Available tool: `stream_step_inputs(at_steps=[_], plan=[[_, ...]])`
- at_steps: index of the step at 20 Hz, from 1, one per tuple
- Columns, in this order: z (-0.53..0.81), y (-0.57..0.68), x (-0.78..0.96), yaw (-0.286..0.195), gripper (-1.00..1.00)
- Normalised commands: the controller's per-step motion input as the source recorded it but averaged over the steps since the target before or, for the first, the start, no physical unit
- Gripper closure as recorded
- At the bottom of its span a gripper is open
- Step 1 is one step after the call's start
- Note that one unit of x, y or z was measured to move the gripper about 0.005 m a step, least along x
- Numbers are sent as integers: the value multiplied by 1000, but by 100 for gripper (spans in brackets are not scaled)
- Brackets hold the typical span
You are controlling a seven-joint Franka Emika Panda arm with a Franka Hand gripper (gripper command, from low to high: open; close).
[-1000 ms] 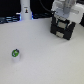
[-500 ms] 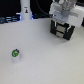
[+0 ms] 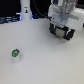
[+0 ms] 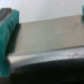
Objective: Open the kcup holder, insert the kcup into the holder, and close the kcup holder
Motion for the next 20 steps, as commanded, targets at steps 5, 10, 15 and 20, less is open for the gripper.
stream_step_inputs(at_steps=[5,10,15,20], plan=[[203,-252,990,-43,100],[186,-305,964,-42,100],[201,-333,939,-43,100],[189,-351,923,-45,100]])
